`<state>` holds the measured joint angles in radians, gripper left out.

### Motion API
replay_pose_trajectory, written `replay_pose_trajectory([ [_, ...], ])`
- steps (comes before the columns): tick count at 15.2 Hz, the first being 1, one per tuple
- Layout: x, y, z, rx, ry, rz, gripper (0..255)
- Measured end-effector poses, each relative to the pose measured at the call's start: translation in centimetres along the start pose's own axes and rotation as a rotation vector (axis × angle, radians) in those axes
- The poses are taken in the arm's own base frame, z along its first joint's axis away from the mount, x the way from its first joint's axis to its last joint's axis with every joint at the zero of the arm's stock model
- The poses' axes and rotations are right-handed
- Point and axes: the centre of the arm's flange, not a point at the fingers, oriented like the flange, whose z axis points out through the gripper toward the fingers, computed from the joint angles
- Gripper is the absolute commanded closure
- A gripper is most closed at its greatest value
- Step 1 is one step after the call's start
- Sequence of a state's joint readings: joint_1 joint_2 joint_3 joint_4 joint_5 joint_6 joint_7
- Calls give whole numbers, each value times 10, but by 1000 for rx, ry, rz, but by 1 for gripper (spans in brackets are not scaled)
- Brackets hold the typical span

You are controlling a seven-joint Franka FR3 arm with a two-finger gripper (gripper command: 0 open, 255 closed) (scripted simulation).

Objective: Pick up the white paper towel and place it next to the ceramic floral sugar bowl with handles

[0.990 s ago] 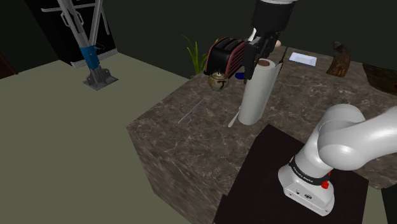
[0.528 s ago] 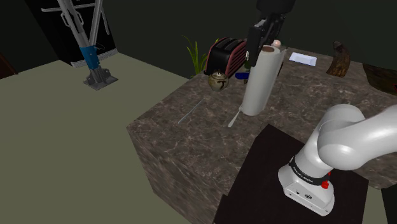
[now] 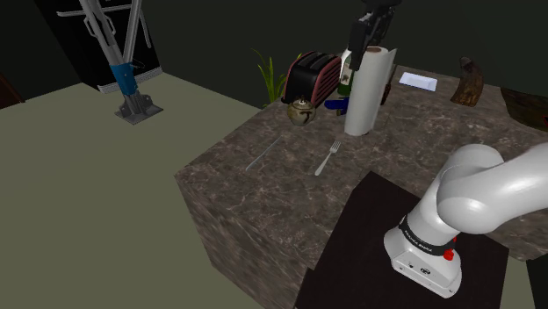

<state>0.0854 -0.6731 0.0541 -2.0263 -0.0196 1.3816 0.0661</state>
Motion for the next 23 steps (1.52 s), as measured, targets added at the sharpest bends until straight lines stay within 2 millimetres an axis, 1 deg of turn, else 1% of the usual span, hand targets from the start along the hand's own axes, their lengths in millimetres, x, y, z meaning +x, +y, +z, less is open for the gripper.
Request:
replay_pose_trajectory([
  [2,7,23,2,0,0,0,255],
  [4,16,51,1,0,1,0,255],
  [5,19,64,5,0,0,0,255],
  [6,26,76,6,0,1,0,255],
  [12,51,148,10,0,0,0,255],
  [15,61,186,9,0,1,0,255],
  [17,66,212,12,1,0,0,255],
  [18,73,225,12,1,1,0,255],
  [22,88,277,19,1,0,0,255],
  [23,95,288,19,0,1,0,255],
])
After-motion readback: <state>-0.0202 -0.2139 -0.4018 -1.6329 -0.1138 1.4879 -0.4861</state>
